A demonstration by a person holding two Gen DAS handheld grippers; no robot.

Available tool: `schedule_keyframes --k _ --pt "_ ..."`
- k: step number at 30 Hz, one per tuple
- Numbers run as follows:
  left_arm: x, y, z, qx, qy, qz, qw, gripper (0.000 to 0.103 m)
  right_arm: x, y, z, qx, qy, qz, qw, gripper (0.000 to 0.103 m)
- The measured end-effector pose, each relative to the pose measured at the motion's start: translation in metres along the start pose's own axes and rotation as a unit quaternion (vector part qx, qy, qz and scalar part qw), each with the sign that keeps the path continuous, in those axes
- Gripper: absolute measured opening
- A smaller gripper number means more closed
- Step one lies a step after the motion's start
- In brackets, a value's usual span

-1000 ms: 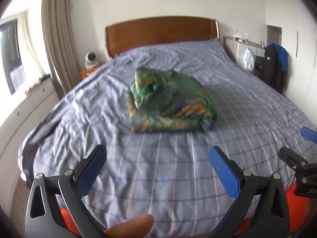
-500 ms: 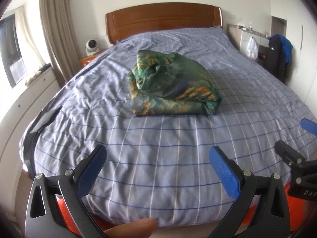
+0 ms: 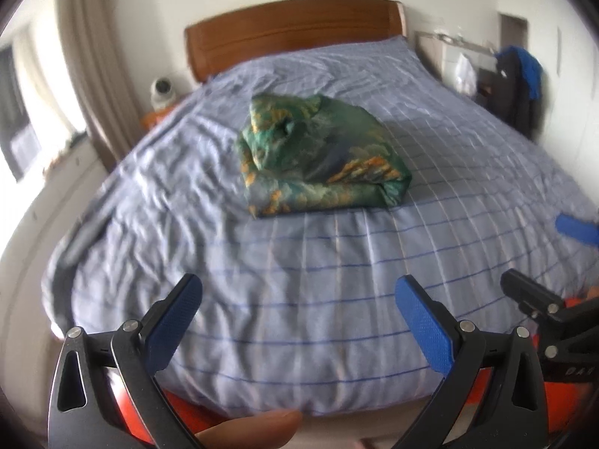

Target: Fold large clothes

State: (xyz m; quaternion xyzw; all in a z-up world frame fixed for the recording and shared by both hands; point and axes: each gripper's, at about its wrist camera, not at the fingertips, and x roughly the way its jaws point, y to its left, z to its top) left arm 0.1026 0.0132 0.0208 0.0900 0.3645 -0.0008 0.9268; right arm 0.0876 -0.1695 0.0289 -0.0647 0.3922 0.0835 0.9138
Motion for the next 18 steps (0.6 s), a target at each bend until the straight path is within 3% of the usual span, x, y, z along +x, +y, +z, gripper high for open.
schedule_keyframes --k 5,9,13,18 --pt "-0.019 0.009 0.011 -0.014 -0.017 0.003 0.9998 0.103 -0.022 0.006 0.011 -0.01 -0.018 -0.006 1.0 0.103" --pt "-0.02 0.004 0.004 -0.038 0.0 -0.015 0.9992 0.103 -0.035 0.008 0.013 -0.003 -0.028 -0.005 1.0 0.103" --pt "-0.015 -0.007 -0.004 -0.029 0.016 -0.023 0.9992 0.103 -0.037 0.011 0.009 -0.02 -0.031 -0.019 0.999 0.103" --pt "-0.019 -0.007 -0.002 -0.033 0.009 -0.023 0.9992 0.103 -0.031 0.011 0.004 -0.008 -0.022 -0.013 1.0 0.103"
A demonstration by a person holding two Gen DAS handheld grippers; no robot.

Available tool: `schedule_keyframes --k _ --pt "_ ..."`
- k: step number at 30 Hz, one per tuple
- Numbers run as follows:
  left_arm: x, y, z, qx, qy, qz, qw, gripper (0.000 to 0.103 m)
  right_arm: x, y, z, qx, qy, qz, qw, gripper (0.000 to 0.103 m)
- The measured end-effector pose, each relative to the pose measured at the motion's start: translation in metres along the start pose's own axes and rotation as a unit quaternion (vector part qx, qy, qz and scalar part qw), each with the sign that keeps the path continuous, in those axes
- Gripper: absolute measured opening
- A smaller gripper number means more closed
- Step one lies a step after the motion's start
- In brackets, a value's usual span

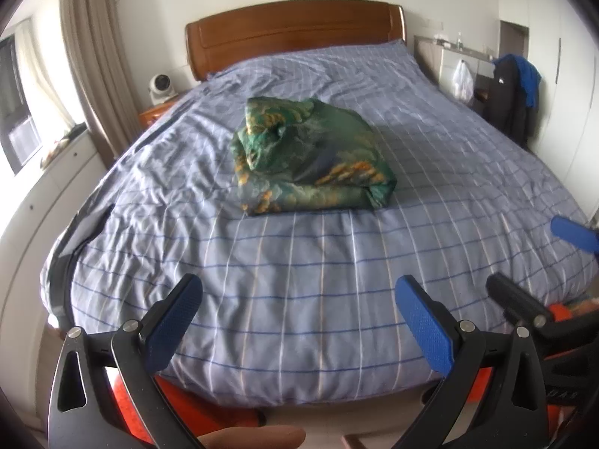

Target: Fold large clothes

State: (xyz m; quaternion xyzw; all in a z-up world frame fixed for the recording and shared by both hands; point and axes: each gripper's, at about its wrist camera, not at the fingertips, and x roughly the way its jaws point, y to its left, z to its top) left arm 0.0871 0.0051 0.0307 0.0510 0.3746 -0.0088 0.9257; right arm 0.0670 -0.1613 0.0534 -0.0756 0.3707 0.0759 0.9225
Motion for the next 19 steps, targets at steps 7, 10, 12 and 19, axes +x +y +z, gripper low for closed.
schedule_keyframes --k 7,10,12,19 --pt "0.0 0.005 -0.001 -0.008 0.0 0.007 0.9999 0.103 0.001 0.006 -0.005 -0.006 0.006 -0.002 1.0 0.103" --pt "0.0 0.006 -0.003 -0.011 -0.002 0.012 0.9999 0.103 0.001 0.007 -0.005 -0.007 0.005 -0.002 1.0 0.103" --pt "-0.002 0.006 -0.003 -0.01 -0.007 0.01 0.9999 0.103 0.0 0.008 -0.005 -0.01 0.003 -0.001 1.0 0.103" --pt "-0.006 0.004 -0.002 -0.008 -0.021 0.019 0.9996 0.103 0.0 0.009 -0.007 -0.006 0.005 0.003 1.0 0.103"
